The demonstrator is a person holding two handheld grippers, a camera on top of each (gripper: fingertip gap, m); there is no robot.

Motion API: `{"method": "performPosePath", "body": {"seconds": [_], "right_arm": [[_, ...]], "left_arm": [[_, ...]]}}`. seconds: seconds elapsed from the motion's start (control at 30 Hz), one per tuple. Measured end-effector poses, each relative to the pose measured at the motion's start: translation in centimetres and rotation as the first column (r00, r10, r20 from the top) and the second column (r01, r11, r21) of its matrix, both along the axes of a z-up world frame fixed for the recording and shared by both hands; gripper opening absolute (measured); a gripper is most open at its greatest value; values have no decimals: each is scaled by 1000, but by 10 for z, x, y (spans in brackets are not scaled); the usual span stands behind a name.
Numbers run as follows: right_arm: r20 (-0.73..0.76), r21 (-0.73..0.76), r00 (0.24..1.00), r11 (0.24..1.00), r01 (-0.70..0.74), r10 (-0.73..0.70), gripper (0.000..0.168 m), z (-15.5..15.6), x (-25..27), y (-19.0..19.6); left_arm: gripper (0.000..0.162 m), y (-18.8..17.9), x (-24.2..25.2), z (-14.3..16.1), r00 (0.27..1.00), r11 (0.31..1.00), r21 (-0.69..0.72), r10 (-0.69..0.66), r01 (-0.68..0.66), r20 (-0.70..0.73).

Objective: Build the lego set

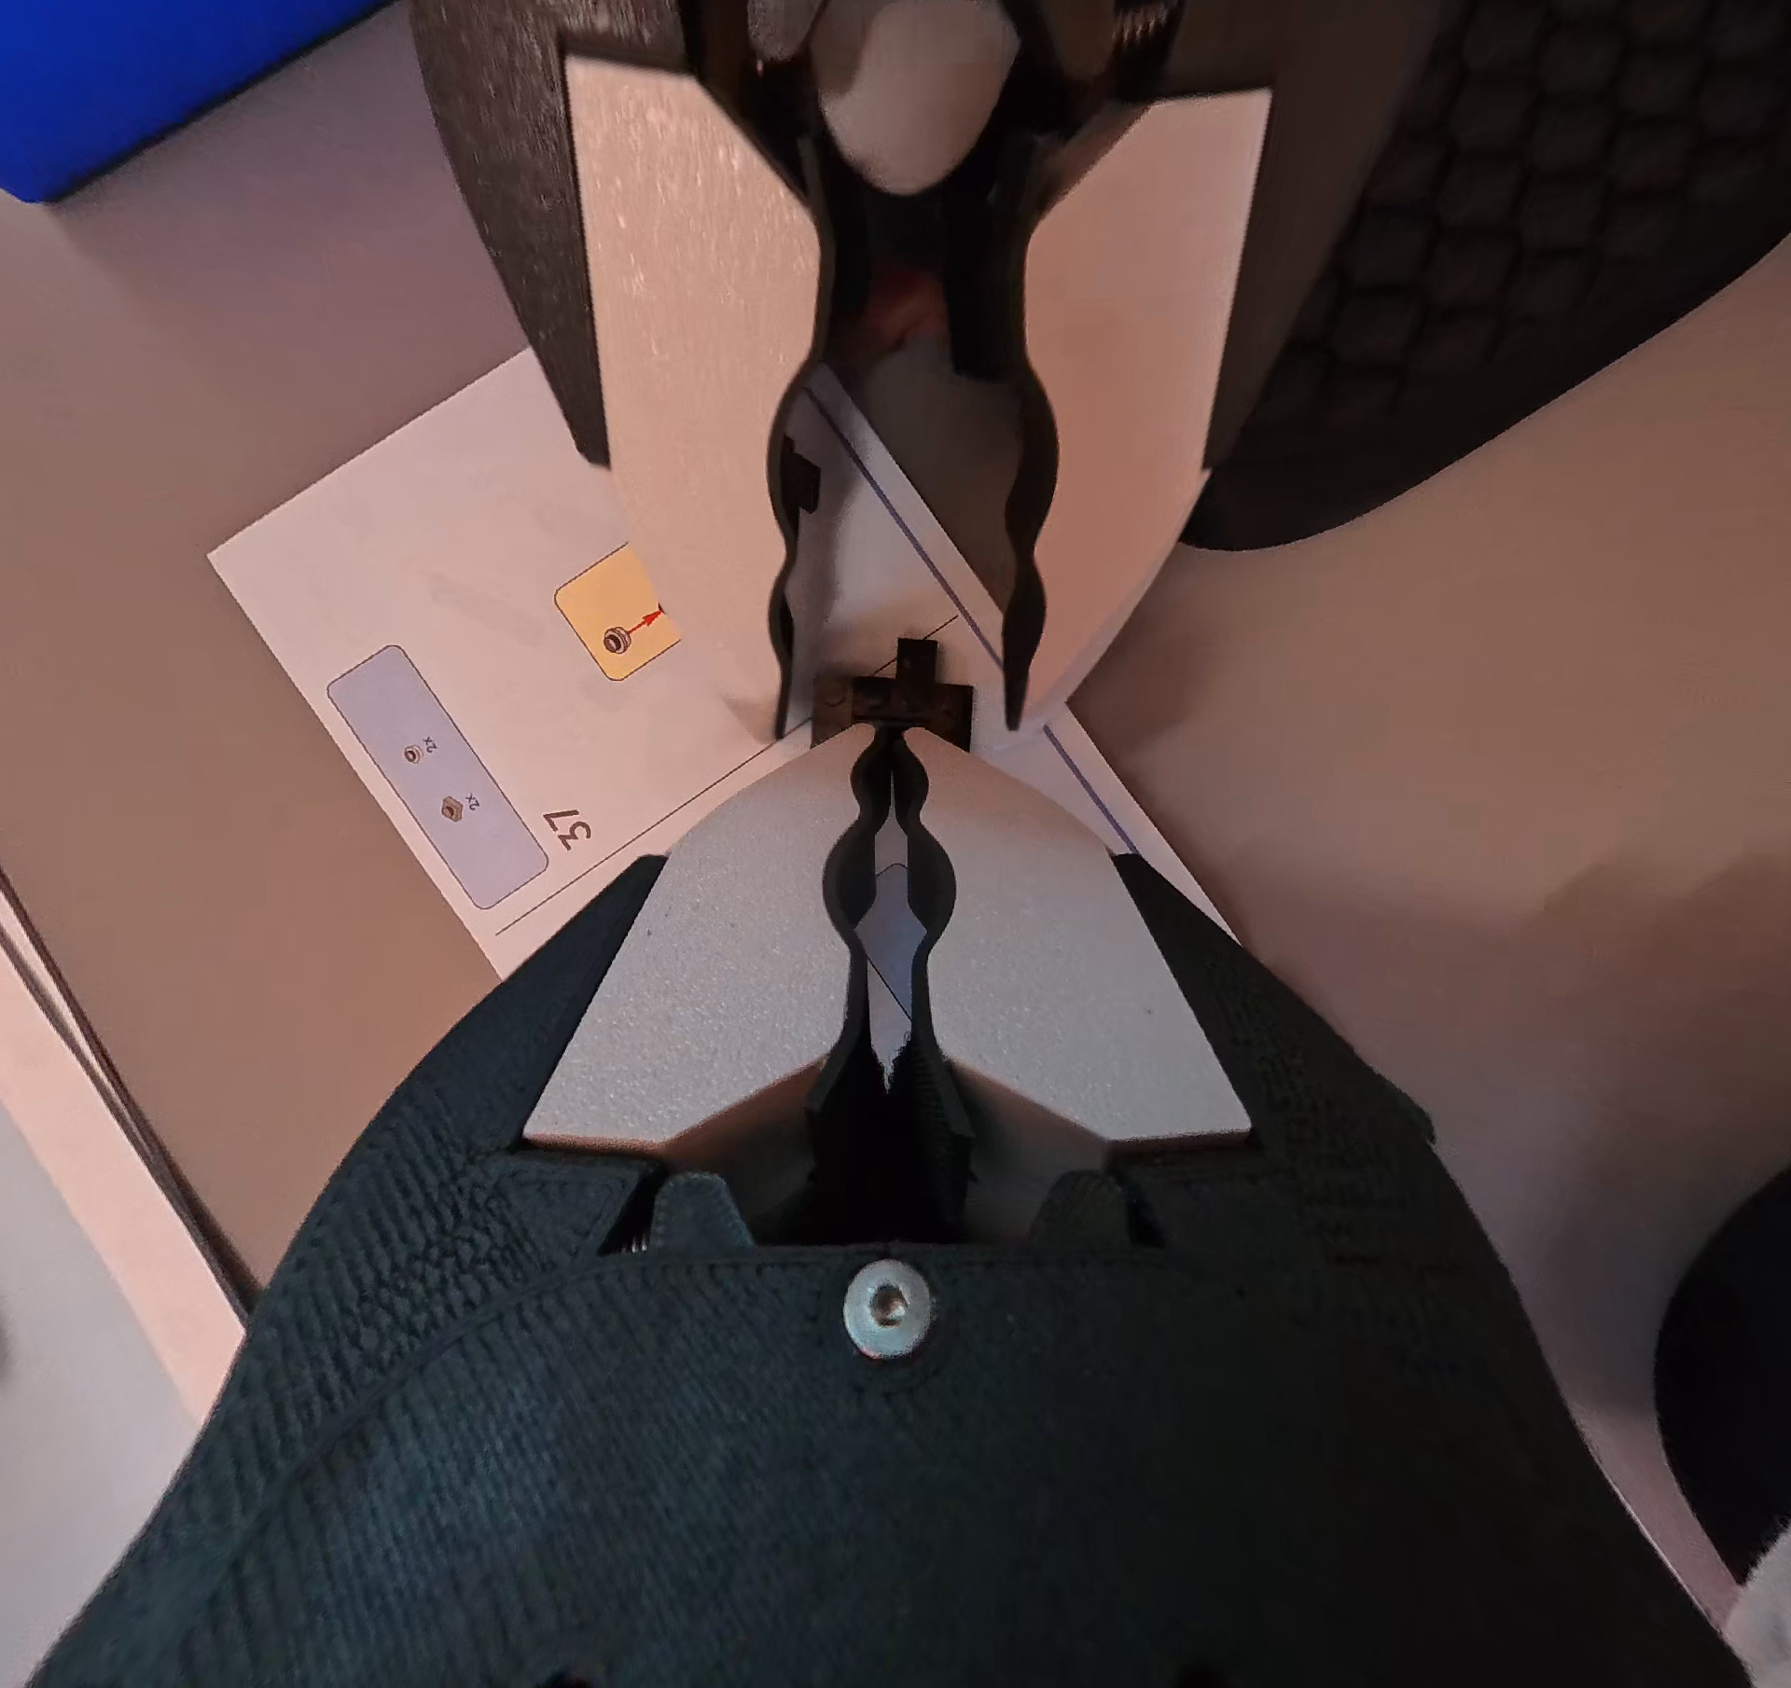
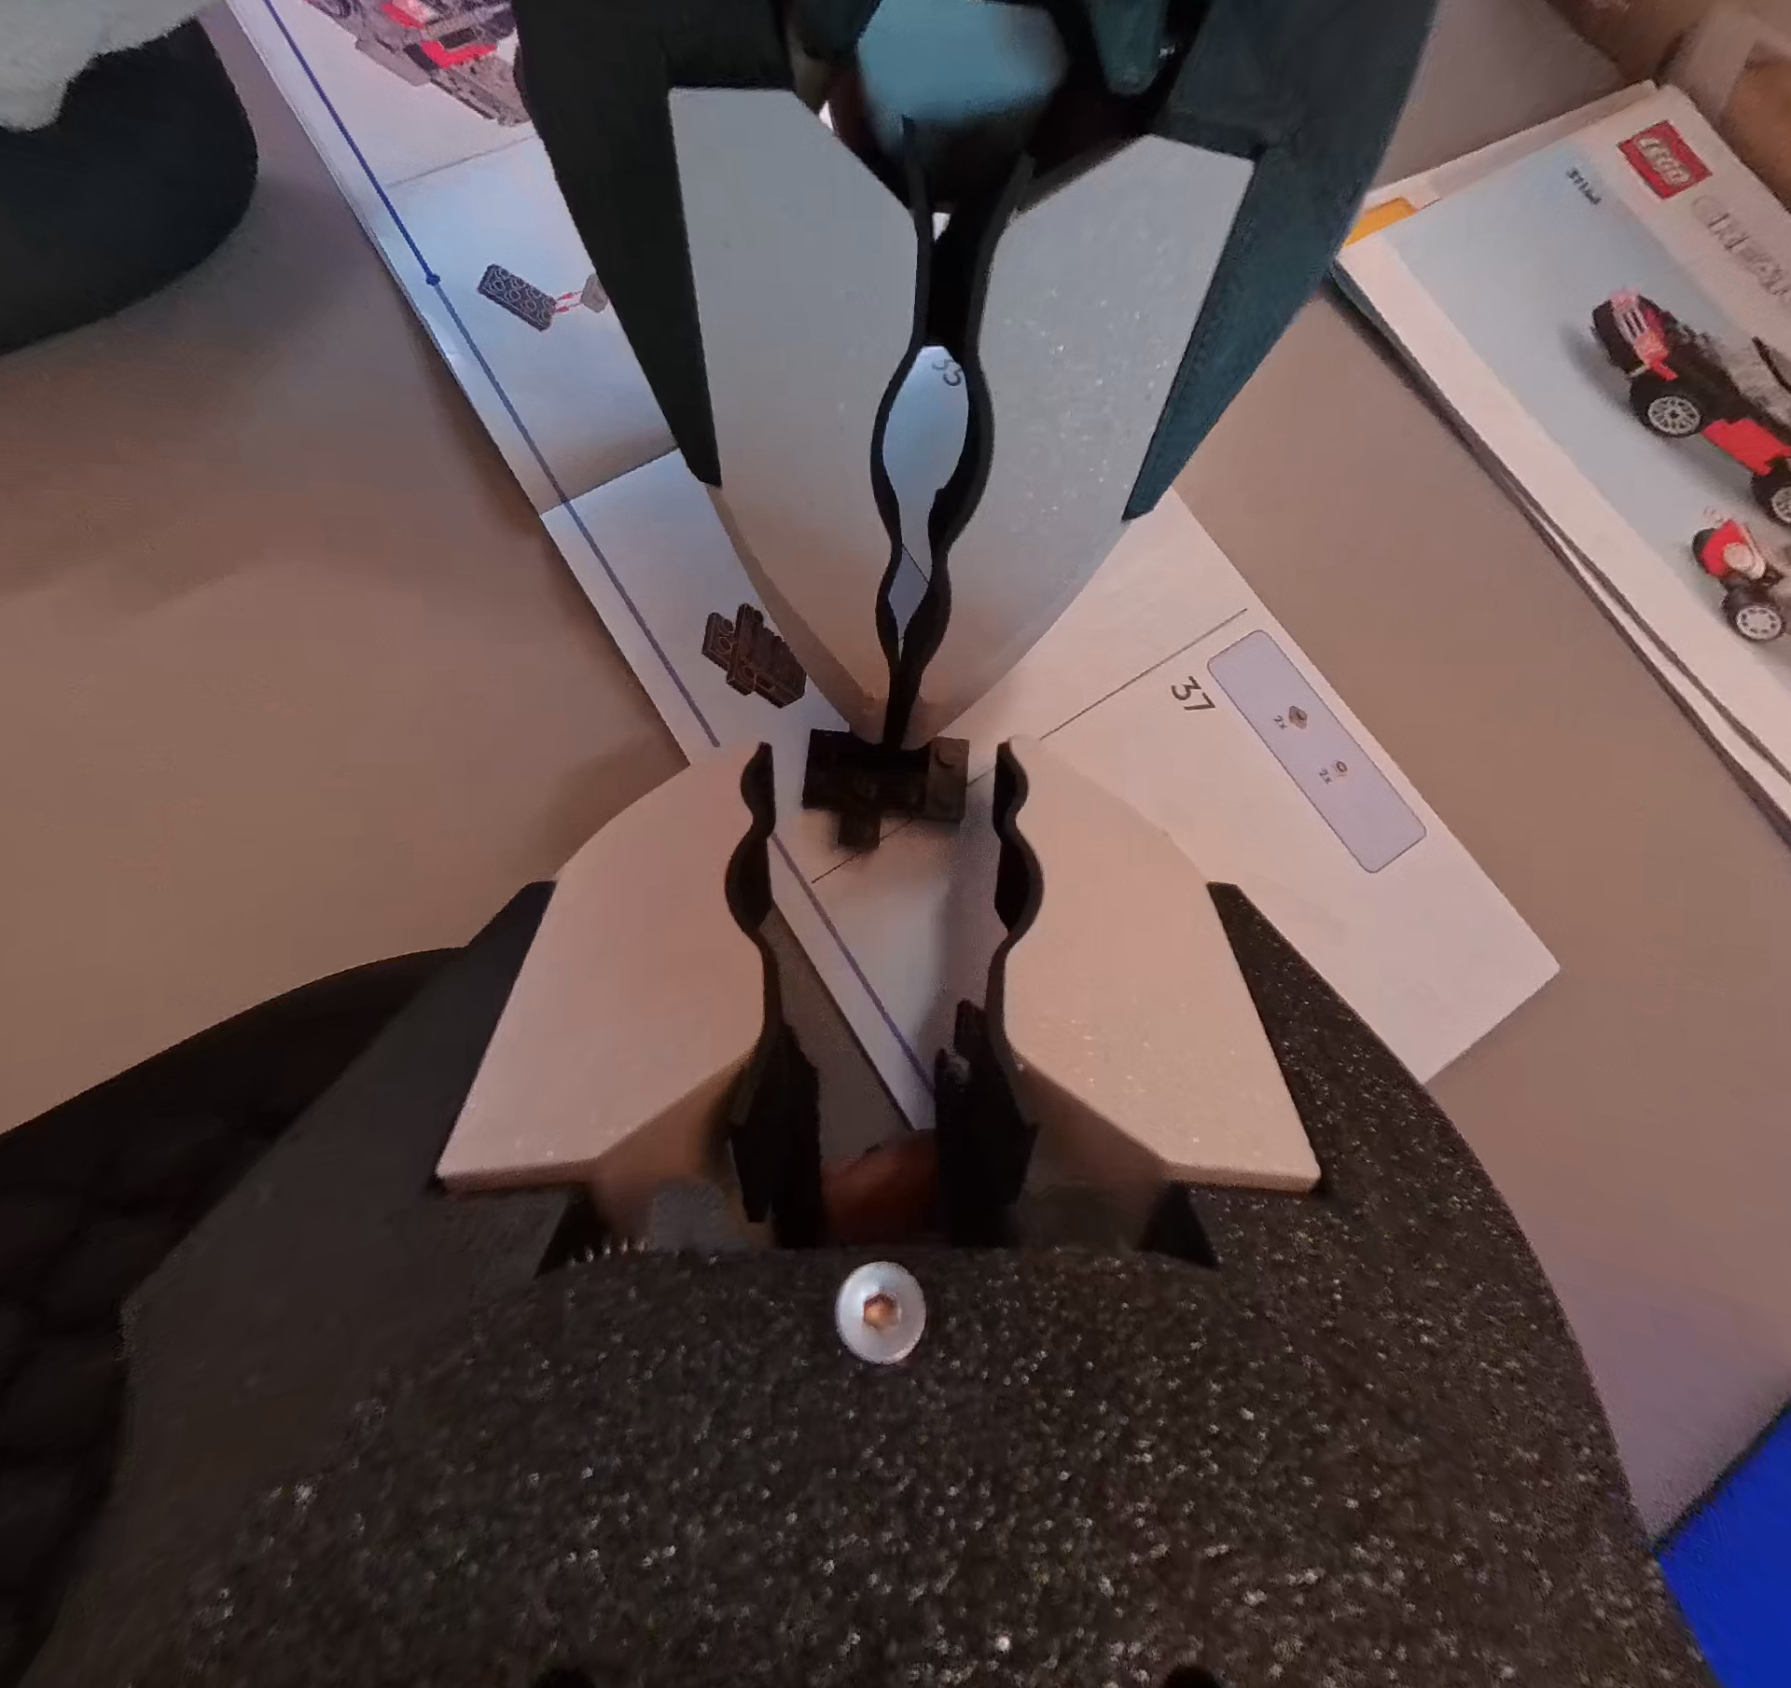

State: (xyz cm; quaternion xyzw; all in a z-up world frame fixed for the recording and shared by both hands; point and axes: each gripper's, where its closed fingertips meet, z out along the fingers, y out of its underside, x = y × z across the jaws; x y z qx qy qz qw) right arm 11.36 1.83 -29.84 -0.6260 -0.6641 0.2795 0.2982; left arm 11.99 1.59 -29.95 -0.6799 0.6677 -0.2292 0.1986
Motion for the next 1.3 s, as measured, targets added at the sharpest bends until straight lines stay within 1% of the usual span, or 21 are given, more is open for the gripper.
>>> {"method": "performPosePath", "body": {"seconds": [0.07,0.17,0.4,0.53,0.6,0.67,0.77,0.83,0.93,0.97,1.07,1.13,1.3], "right_arm": [[11,-14,1000,1000,22,-21,45,0,5,2],[27,-24,1000,1000,15,-14,34,-7,7,0],[6,-46,1000,999,13,-12,33,-7,6,0],[-11,-46,1000,999,6,-6,33,-7,3,0],[-9,-48,1000,999,8,-9,33,-7,3,0],[-10,-46,1000,999,9,-9,33,-7,4,0],[-13,-50,1000,999,8,-9,33,-7,3,0],[-14,-50,1000,999,6,-7,33,-7,3,0],[-16,-48,1000,999,7,-7,33,-7,3,0],[-17,-48,1000,999,6,-7,33,-7,3,0],[-17,-46,1000,999,3,-4,33,-7,3,0],[-18,-48,1000,999,1,-2,33,-7,3,0],[-14,-46,1000,999,2,-3,33,-7,3,0]], "left_arm": [[1,1,-1,-1,1000,1000,4,2,-2,-16],[0,1,-1,-1,1000,1000,9,-2,2,-23],[0,1,0,0,999,1000,8,-5,6,-38],[0,-1,7,0,1000,1000,-9,-15,15,-21],[0,2,3,-3,999,1000,-17,20,-21,-44],[0,2,1,-4,999,999,-40,33,-34,-31],[0,2,1,-4,999,1000,-9,20,-20,-30],[0,3,0,1,1000,1000,6,27,-27,-4],[0,10,-6,21,992,996,26,79,-82,98],[1,12,-10,24,989,995,30,95,-99,111],[11,7,-19,17,990,993,-4,117,-117,76],[24,4,-22,8,992,993,-12,119,-119,45],[27,1,-22,-4,998,998,-11,68,-68,-3]]}}
